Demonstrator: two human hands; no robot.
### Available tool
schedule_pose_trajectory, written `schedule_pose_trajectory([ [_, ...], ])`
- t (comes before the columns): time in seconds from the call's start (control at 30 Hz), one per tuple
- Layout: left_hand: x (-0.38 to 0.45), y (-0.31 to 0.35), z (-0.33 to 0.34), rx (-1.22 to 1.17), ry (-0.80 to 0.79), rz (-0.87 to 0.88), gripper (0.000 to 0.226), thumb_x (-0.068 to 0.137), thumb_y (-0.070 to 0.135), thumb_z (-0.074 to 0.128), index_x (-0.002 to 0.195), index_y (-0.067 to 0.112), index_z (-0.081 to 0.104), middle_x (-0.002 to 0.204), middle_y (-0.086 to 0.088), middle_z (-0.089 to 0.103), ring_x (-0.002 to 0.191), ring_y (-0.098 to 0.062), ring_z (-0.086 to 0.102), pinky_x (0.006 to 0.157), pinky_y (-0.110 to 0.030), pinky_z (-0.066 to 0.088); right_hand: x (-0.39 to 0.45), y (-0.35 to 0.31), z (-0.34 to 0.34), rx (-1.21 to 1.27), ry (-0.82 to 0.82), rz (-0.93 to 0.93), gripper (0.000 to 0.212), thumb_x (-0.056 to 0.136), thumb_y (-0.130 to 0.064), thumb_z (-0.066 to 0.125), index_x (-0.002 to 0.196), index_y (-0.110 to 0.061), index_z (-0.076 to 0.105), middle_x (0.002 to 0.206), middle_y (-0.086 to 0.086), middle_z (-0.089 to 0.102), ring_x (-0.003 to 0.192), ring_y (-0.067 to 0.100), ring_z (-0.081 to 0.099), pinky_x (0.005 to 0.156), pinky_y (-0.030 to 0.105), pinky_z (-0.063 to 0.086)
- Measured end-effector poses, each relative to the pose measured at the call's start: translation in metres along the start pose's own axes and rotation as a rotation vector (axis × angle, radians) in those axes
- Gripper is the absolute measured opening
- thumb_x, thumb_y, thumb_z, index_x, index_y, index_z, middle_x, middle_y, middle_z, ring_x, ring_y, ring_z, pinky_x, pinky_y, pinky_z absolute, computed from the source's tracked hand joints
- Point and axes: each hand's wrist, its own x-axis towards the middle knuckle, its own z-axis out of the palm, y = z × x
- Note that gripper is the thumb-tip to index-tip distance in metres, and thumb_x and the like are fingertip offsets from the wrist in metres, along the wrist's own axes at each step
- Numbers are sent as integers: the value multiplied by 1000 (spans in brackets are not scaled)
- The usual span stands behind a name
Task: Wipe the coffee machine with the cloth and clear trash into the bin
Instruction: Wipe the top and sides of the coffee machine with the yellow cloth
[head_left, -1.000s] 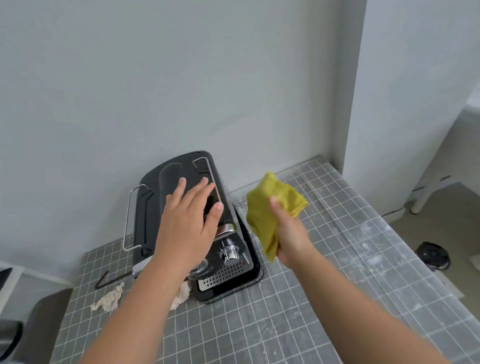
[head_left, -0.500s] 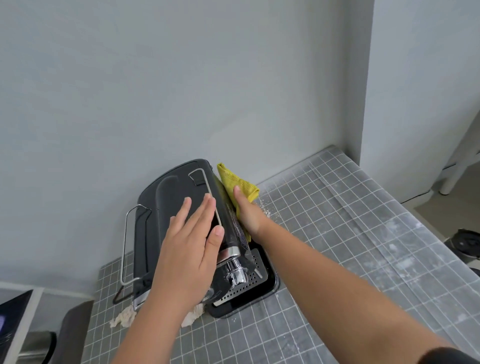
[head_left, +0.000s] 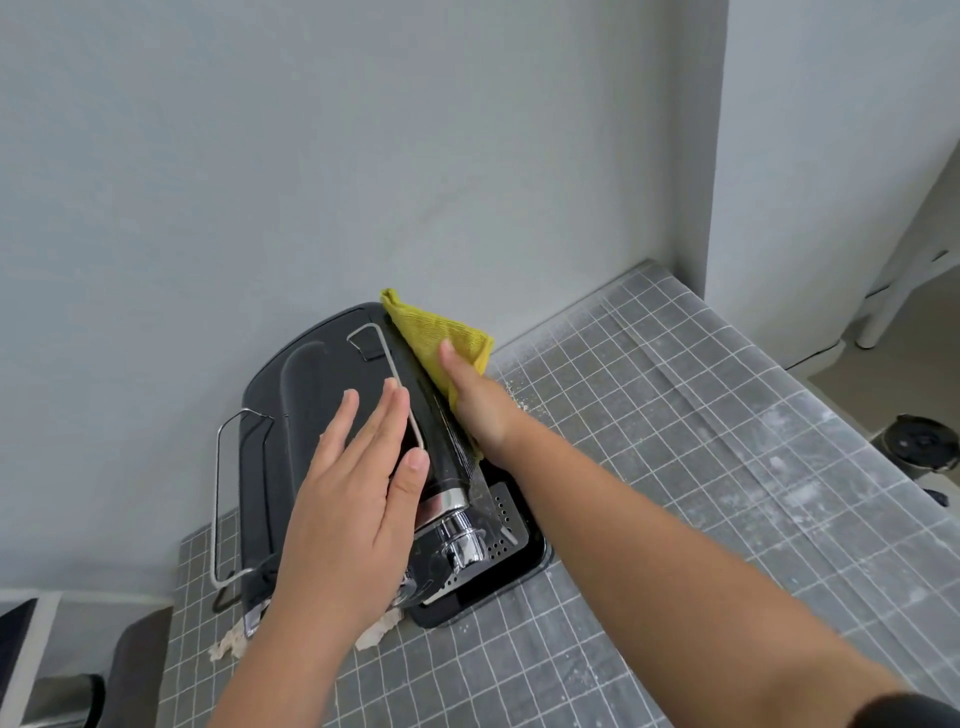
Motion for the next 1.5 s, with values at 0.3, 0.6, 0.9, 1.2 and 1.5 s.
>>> schedule_pose_trajectory([
  [0.3,0,1,-1,4,-8,-8,58,95,56,15,150,37,18,153,27,21,143,9,-4,110,-26,17,25,88,-32,15,141,278,79,93,-65,29,152,-14,18,159,11,19,145,31,20,118,50,15],
  [0.6,0,1,0,7,9,7,58,95,56,16,150,38,20,152,30,22,143,10,-2,106,-21,16,34,71,-24,148,55,199,82,72,-76,54,129,-18,57,127,13,63,116,32,60,106,50,39],
  [0.9,-1,-1,-1,-3,19,16,56,96,54,20,149,37,22,150,34,22,144,8,3,105,-13,12,49,89,-38,7,144,244,80,89,-65,35,149,-12,29,156,9,27,143,30,27,117,48,18],
  [1.2,0,0,-1,8,36,26,55,96,54,21,149,37,24,148,38,22,144,9,3,96,-7,16,1,131,-64,-23,141,359,73,95,-61,28,153,-18,14,160,8,14,147,27,14,117,44,12],
  [1.5,0,0,-1,18,41,23,53,97,52,21,149,40,22,146,39,21,143,11,1,93,-7,18,41,85,-44,-18,130,259,70,98,-56,27,152,-12,16,159,13,17,146,31,17,117,46,14],
])
